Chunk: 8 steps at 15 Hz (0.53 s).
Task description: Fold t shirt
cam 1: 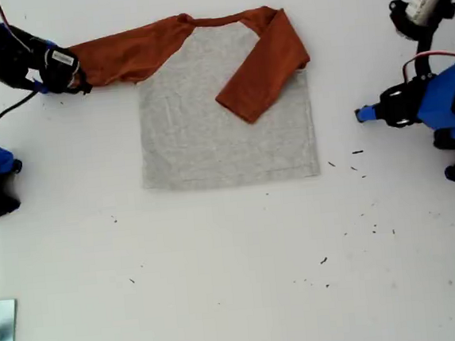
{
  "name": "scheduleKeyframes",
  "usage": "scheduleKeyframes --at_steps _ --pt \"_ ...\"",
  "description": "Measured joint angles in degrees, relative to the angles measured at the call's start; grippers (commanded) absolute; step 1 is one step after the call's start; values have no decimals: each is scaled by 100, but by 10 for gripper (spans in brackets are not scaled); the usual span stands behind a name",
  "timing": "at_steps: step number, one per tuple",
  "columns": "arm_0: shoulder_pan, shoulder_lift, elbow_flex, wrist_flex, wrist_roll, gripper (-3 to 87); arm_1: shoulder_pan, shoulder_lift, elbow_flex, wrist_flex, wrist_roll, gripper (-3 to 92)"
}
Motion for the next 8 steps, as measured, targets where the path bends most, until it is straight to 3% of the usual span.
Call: scheduleKeyframes --at_steps 3,5,8 --pt "88 -114 -202 -97 114 -1 -62 18 0 0 62 34" --pt "765 475 -756 712 -123 -2 -62 18 0 0 62 34" --pt "2514 -44 -3375 1846 -589 0 -53 18 0 0 62 34"
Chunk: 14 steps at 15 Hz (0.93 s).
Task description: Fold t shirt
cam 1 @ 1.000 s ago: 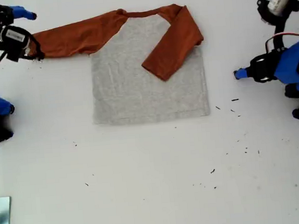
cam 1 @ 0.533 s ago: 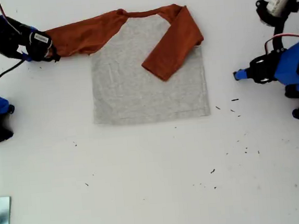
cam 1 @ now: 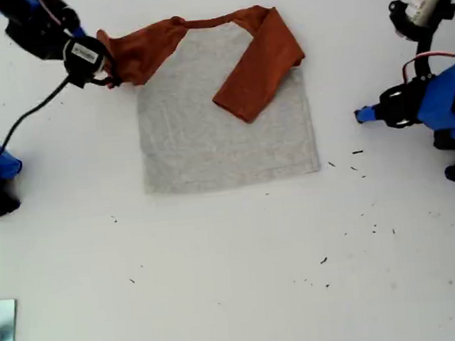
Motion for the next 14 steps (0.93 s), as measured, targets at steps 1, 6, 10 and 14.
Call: scheduleKeyframes --at_steps 1,6,10,14 --pt "747 -835 -1371 299 53 296 -9 0 0 0 9 34" --pt "2681 -1556 -4641 -88 2417 120 -9 0 0 0 53 34" --pt "2259 1107 -896 -694 2074 5 26 0 0 0 62 34" --pt "2171 4597 5194 -2101 448 -2 18 0 9 0 158 34"
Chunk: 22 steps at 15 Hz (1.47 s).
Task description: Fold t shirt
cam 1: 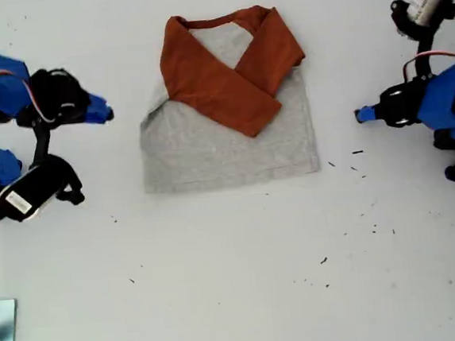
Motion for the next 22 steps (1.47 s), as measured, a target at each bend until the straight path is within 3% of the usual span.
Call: scheduleKeyframes --at_steps 2,4,5,6,9,11,13,17,19,20,22 --pt "79 1380 1688 -70 -387 -2 44 -26 0 0 62 34" --pt "185 1521 1723 9 -483 -2 35 -299 -9 -9 255 38" --pt "325 888 1151 316 -527 128 -26 -861 -413 26 369 213" --pt "580 105 246 738 -580 286 -114 -1687 -1213 290 439 288" --pt "1494 -2171 -3032 1907 -598 302 -896 -4579 -5027 1608 703 307" --pt "1934 -3015 -3876 2013 -668 301 -1318 -5959 -6530 1872 949 296" --pt "2171 -3331 -3621 1714 -826 291 -1521 -6539 -6574 1582 1116 285" --pt "2320 -4315 -2936 316 -932 289 -1635 -7453 -5537 0 1406 271" --pt "2338 -5142 -2971 -246 -932 199 -1723 -8016 -5353 -633 1503 202" --pt "2338 -5405 -2997 -396 -940 50 -1784 -8306 -5335 -861 1582 78" --pt "2232 -5687 -3050 -562 -932 -3 -1881 -8736 -5247 -1266 1793 32"
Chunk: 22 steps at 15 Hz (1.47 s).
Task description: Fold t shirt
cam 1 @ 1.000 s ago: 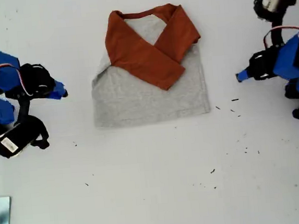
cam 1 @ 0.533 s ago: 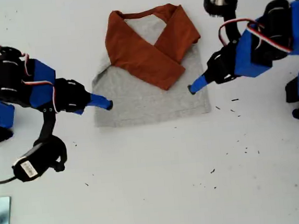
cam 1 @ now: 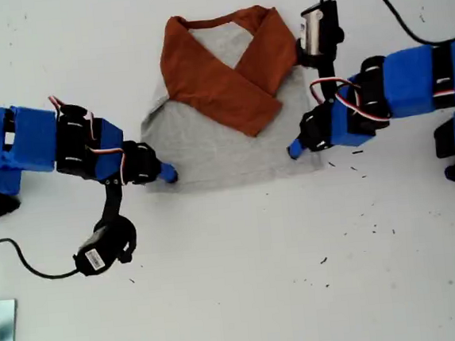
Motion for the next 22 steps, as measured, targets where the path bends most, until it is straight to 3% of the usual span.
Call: scheduleKeyframes --at_steps 5,8,10,12,14,15,16,17,18,19,20,21,22 --pt "220 79 -554 79 114 -3 -396 729 202 -290 18 31" --pt "1283 35 -1512 325 123 -3 -1362 2013 229 580 9 30" --pt "2109 26 -1978 352 -123 -3 -2373 2610 220 879 413 30" --pt "2373 53 -2171 404 -176 -3 -2575 2733 -18 888 448 30" --pt "2074 396 -2171 712 -123 -3 -2004 3050 -149 888 -97 32" --pt "1626 659 -2171 1028 44 -3 -1371 3454 -105 809 -439 86" --pt "932 940 -2127 1274 448 83 -598 3832 -35 703 -853 322" --pt "18 1345 -1960 1503 809 305 360 4219 53 642 -1187 323" --pt "-1134 2030 -1362 1415 1081 391 1591 4570 141 475 -1310 323" --pt "-2364 2619 -659 949 1538 354 2733 4834 264 431 -1230 322" --pt "-3006 2909 -316 738 1740 272 3138 4992 299 545 -1230 312" --pt "-2979 3208 97 879 1749 200 3146 5177 431 993 -1239 311" --pt "-2821 3771 817 510 1679 180 3164 5423 721 1424 -1239 311"
